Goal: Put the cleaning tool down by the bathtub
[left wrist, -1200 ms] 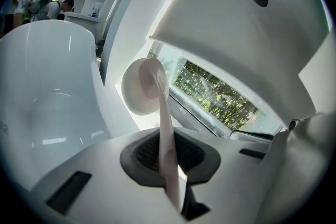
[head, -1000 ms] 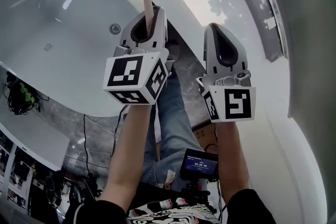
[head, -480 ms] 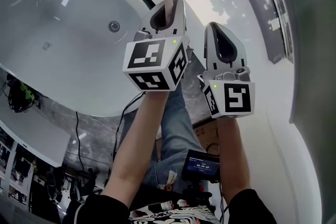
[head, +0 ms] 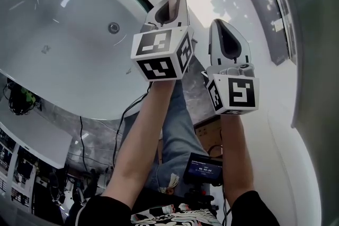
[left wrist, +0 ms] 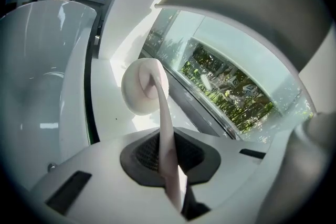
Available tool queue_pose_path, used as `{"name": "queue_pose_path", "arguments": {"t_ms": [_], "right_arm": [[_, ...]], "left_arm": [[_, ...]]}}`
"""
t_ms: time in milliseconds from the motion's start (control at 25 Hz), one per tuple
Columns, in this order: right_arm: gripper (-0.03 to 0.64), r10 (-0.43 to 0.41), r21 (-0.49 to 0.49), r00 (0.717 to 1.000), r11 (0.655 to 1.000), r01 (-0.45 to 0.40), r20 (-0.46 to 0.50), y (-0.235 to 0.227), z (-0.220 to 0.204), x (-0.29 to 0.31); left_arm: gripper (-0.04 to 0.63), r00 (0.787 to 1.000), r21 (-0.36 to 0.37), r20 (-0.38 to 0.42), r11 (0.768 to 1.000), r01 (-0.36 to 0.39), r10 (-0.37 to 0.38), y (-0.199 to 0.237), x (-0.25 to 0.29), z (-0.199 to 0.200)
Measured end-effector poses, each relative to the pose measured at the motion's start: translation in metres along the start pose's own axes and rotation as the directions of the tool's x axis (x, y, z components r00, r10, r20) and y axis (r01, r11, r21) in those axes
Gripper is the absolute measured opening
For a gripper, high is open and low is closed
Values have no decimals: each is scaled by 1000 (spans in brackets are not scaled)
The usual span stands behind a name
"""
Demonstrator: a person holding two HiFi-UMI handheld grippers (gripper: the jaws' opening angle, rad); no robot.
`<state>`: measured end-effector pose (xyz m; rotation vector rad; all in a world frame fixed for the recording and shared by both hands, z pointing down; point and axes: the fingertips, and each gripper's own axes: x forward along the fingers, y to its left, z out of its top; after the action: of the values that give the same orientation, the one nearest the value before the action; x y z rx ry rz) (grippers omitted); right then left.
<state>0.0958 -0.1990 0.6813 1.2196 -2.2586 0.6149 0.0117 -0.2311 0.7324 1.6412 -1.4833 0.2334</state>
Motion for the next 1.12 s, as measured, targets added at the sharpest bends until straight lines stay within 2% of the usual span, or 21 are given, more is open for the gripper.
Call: {"name": "queue_pose_path", "arguments": {"t_ms": [120,280,440,680,840,1040,1120], "right_arm": [[26,-4,-5,1000,1000,4,-9,0,-3,3],[26,-6,-11,1000,1000,6,-24,-2,-9,5],[26,-8,-13,1000,1000,8,-25,-2,-11,7],[26,-7,-15,999,1000,6,-39,-4,-16,10],[26,-5,-14,999,1000,4,-41,-4,-19,10],[26,-11,-1,999,1000,11,-44,-3,-21,7],[26,-12,-1,999,1000,12,-45,-5,-22,6]], "left_arm": [[34,1000,-22,-9,1000,-3,3,1,9,-4],[34,1000,-88,-5,996,-15,15,4,19,-10],[34,1000,-81,-14,996,-22,21,10,32,-12],[34,999,-107,-32,994,-28,24,15,46,-20],[34,997,-109,-68,994,-29,22,12,52,-31],[34,993,-117,-95,990,-83,72,20,54,-42],[34,988,-111,-133,989,-95,80,22,56,-49]]}}
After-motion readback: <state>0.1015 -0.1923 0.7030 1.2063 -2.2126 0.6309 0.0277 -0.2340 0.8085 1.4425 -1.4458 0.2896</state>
